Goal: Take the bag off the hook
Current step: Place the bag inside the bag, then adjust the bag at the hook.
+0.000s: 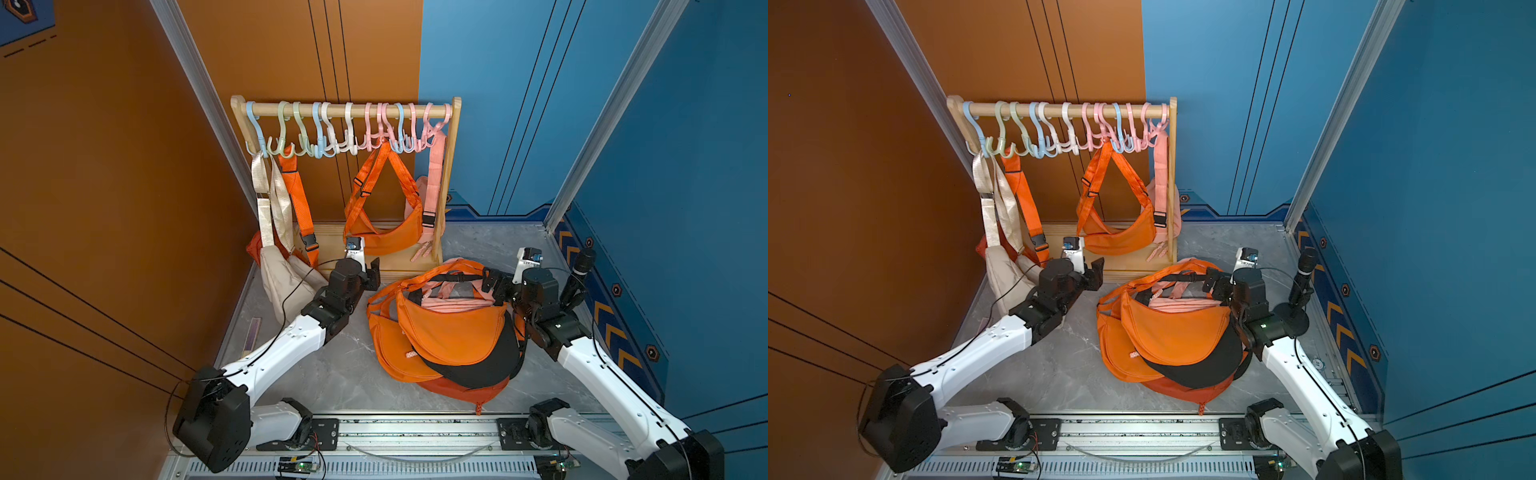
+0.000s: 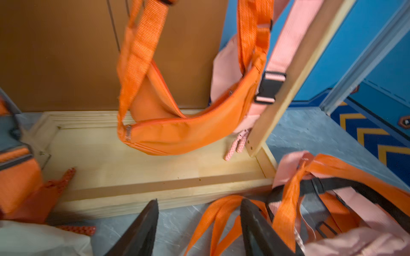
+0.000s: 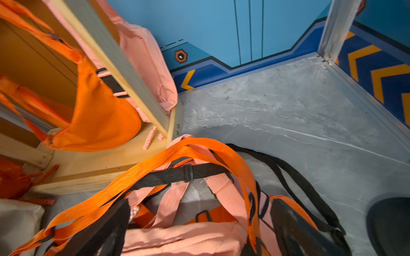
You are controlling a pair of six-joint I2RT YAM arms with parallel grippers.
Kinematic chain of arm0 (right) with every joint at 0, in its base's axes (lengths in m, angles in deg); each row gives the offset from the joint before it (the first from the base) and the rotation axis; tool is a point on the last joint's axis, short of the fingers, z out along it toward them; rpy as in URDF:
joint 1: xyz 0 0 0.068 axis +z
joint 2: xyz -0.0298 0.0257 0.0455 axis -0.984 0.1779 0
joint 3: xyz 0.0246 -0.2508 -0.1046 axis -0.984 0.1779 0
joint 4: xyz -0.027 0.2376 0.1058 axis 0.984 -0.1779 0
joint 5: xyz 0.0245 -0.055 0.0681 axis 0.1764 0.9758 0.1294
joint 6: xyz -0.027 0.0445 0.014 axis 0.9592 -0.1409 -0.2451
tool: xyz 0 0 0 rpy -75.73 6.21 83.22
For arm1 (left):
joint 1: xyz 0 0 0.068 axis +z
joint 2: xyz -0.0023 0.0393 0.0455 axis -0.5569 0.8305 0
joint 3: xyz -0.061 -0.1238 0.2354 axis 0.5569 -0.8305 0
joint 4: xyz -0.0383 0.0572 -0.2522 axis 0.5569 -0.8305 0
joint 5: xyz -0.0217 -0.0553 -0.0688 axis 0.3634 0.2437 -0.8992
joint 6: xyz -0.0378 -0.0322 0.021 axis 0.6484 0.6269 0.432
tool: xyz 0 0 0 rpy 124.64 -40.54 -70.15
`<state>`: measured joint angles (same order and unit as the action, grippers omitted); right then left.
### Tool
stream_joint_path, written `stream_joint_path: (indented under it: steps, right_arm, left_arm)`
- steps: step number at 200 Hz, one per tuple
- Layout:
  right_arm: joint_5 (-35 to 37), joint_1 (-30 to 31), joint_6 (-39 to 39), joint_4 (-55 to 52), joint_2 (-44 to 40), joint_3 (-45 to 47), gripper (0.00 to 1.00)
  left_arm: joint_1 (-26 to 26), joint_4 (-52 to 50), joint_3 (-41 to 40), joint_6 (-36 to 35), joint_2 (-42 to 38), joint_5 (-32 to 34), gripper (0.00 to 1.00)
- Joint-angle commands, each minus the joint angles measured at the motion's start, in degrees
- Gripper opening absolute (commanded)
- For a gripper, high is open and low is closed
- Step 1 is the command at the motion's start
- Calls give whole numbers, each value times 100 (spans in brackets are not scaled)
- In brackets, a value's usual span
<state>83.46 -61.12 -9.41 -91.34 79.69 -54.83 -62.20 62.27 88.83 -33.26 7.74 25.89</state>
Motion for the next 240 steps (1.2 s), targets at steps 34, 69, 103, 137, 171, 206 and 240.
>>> stream_joint_path:
  steps: [34,69,103,137,171,206,240]
  right_arm:
    - [-130,654,365,151,89,-340,100]
    - [-243,904,451,276,245,-426,100]
    - [-483,973,432,370,349,-499,99]
    - [-547,1024,476,344,426,-552,99]
    - [-584,1037,482,366,505,-558,99]
    - [-597,1046,529,352,596,-553,99]
    - [-632,1046,547,392,675,-584,99]
  left_arm:
    - [1254,-805,755,90,-187,-1384,60]
    - [1718,-1180,1526,-269,193,-2212,56]
    - [1740,-920,1950,-650,604,-2921,46]
    - [1625,-899,2635,-856,1089,-3098,44]
    - [1475,-894,3387,-1054,1712,-3055,41]
    - [1421,-894,4141,-1145,2257,-3080,39]
    - [1412,-876,4614,-1202,2658,-2885,38]
